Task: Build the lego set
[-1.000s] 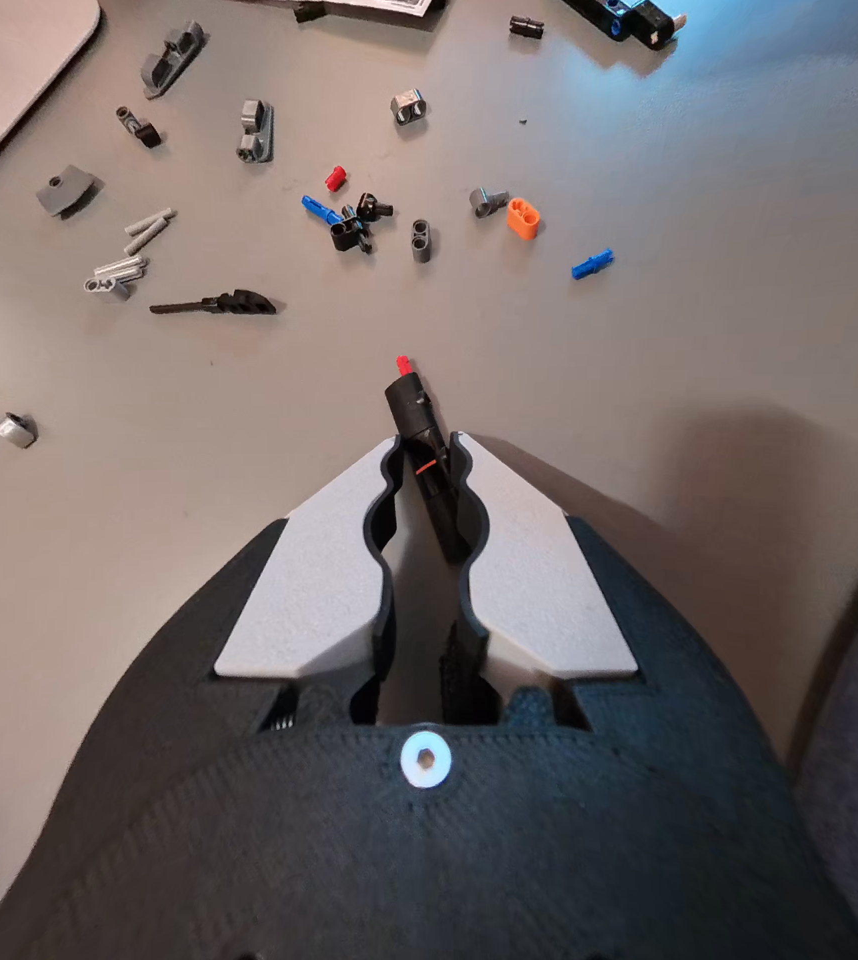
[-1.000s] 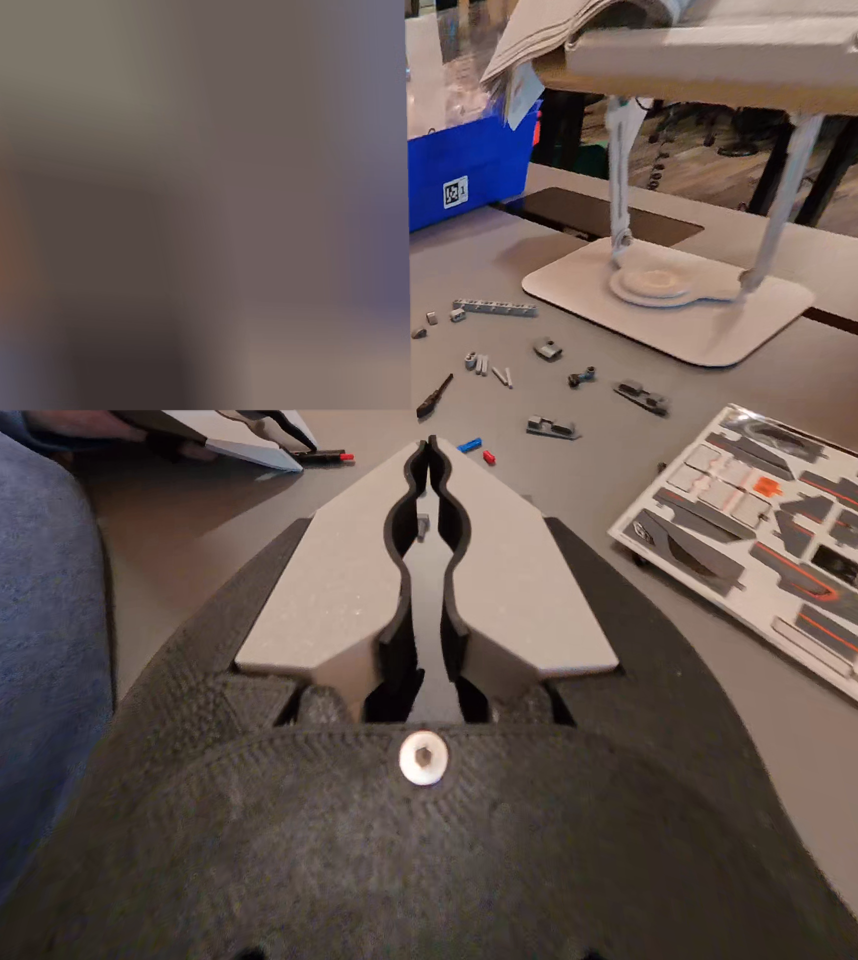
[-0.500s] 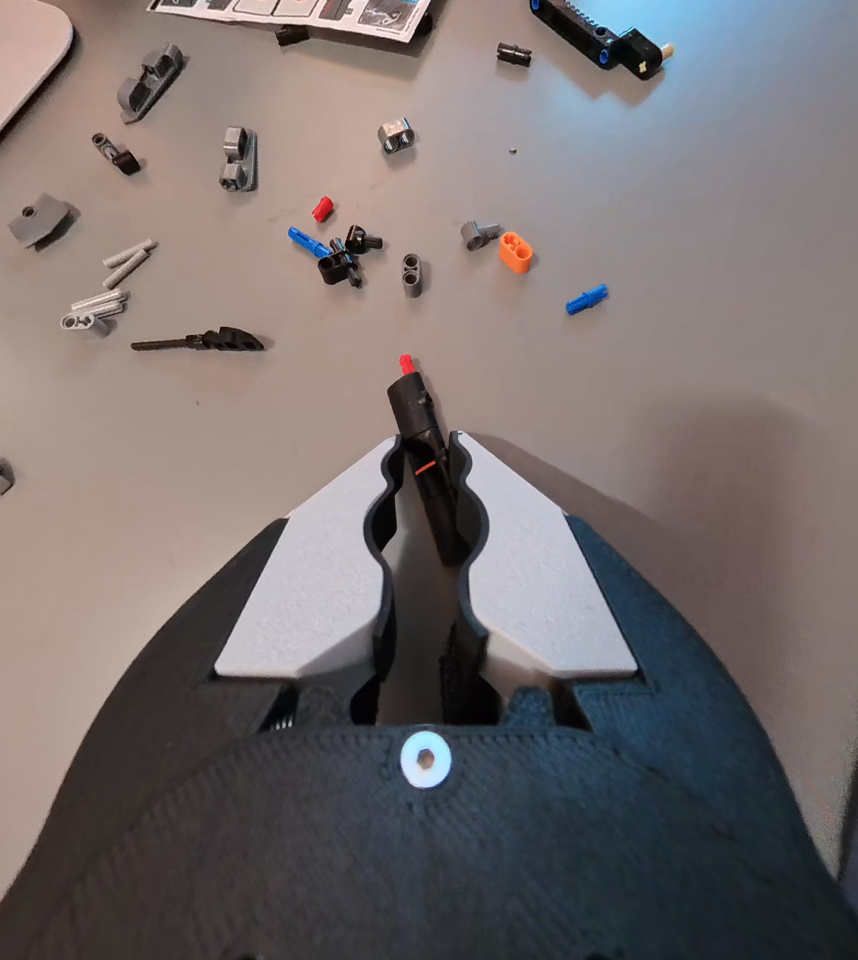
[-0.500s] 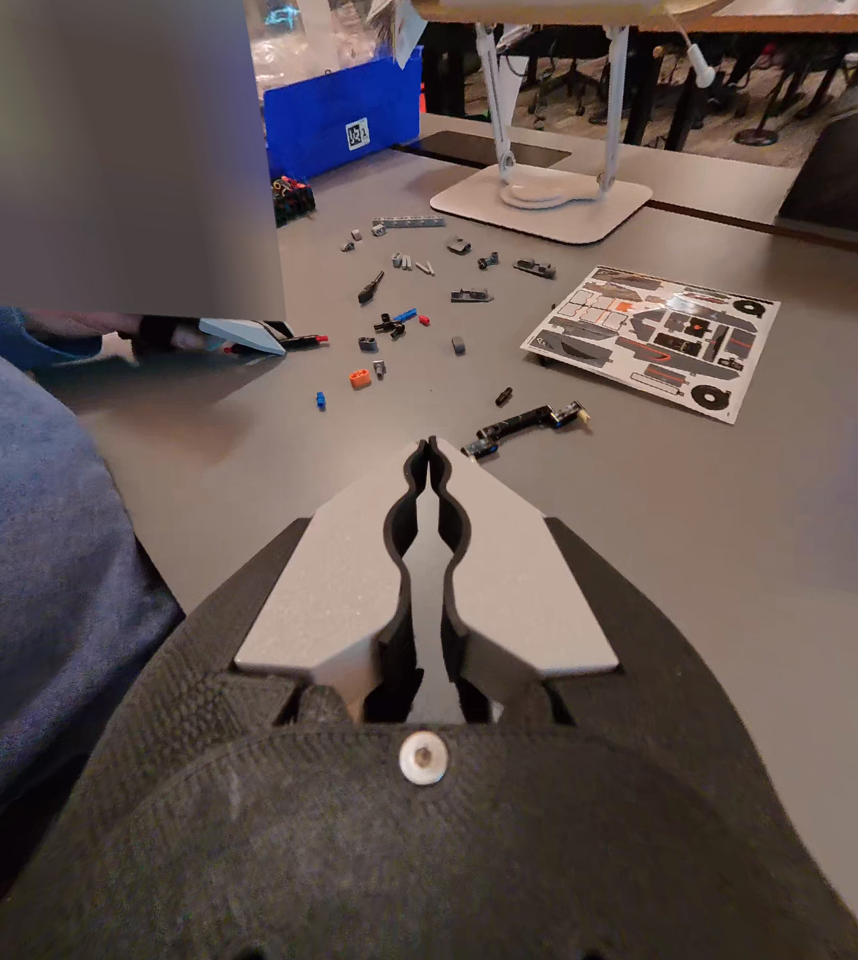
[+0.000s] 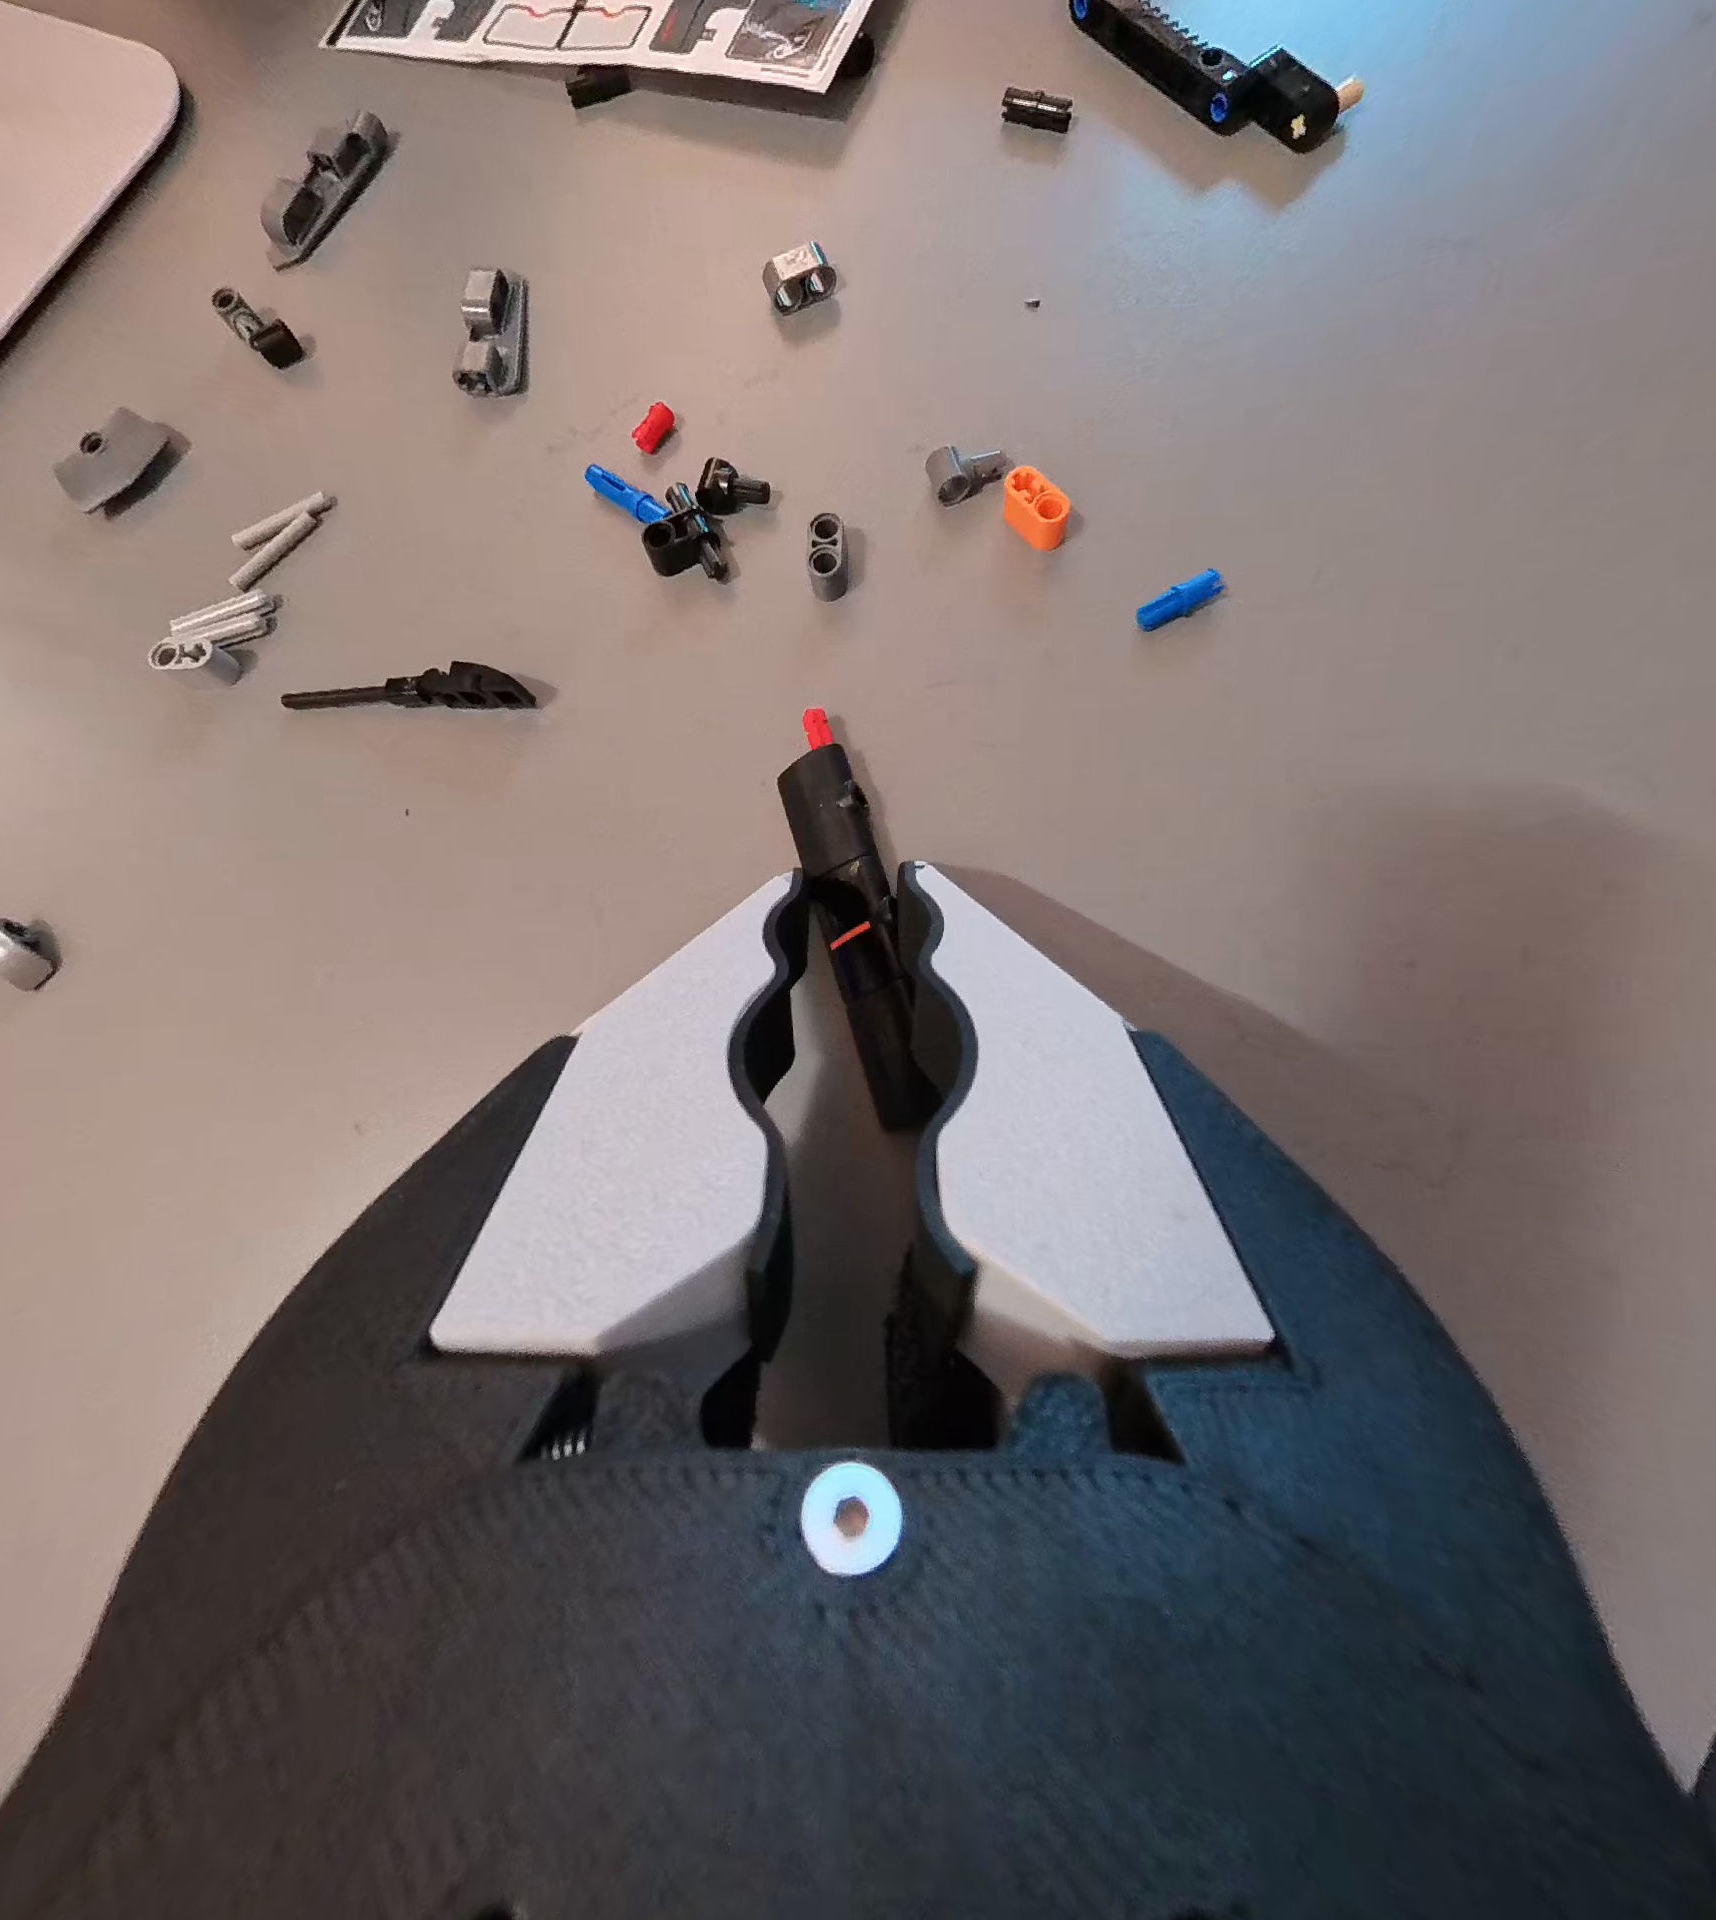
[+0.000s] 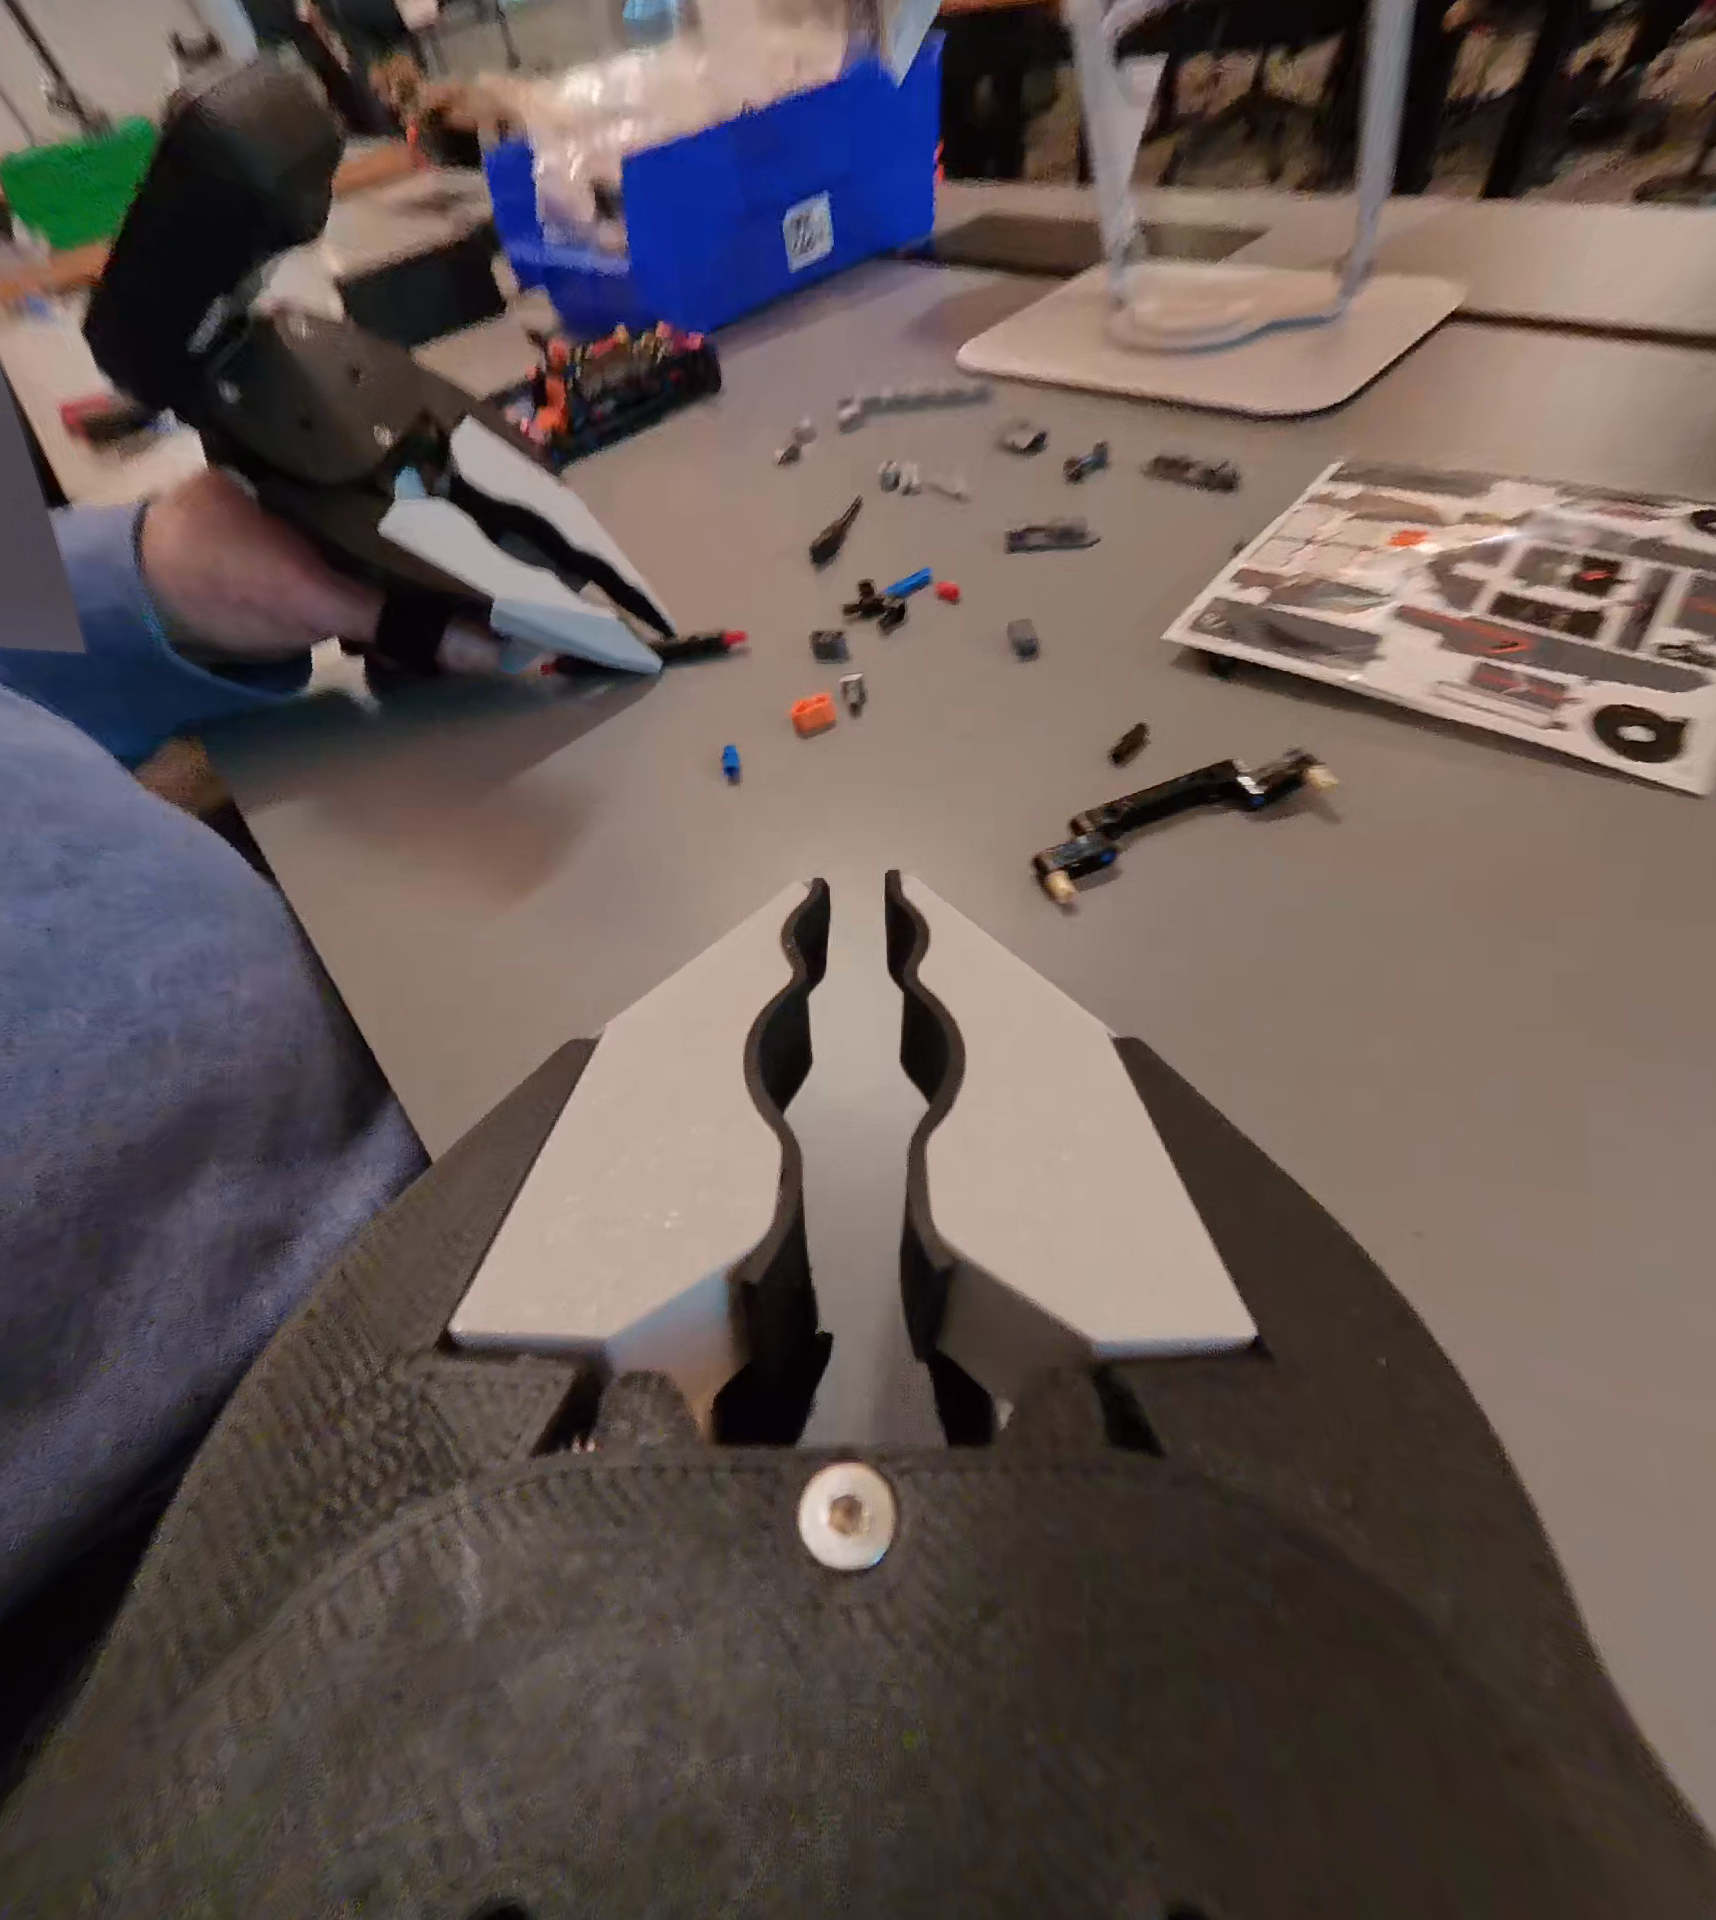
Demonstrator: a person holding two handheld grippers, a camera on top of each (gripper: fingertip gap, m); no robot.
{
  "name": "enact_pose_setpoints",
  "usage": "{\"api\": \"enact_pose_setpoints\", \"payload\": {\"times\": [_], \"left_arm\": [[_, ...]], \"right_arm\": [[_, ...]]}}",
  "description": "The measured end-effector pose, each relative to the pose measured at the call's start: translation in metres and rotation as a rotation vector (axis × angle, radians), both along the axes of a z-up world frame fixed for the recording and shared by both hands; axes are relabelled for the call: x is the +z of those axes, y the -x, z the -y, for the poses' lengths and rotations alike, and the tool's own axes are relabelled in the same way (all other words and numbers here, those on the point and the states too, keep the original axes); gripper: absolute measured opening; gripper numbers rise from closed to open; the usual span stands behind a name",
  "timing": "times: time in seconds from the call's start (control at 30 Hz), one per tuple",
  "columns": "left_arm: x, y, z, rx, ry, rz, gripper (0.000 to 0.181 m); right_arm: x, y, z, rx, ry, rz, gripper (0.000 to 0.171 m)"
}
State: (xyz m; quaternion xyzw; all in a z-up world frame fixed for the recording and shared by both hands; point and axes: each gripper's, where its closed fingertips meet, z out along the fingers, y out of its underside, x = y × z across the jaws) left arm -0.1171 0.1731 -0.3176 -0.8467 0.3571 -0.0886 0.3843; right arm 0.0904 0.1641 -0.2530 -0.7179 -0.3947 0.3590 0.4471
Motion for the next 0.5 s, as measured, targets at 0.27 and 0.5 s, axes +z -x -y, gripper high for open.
{"api": "enact_pose_setpoints", "payload": {"times": [0.27,0.5], "left_arm": [[0.001,0.001,0.0,0.012,-0.022,-0.016,0.017],[0.0,0.001,-0.001,0.016,-0.004,0.004,0.02]], "right_arm": [[-0.011,0.037,0.006,0.056,-0.07,0.078,0.008],[0.024,-0.003,-0.02,-0.09,-0.295,-0.07,0.009]]}}
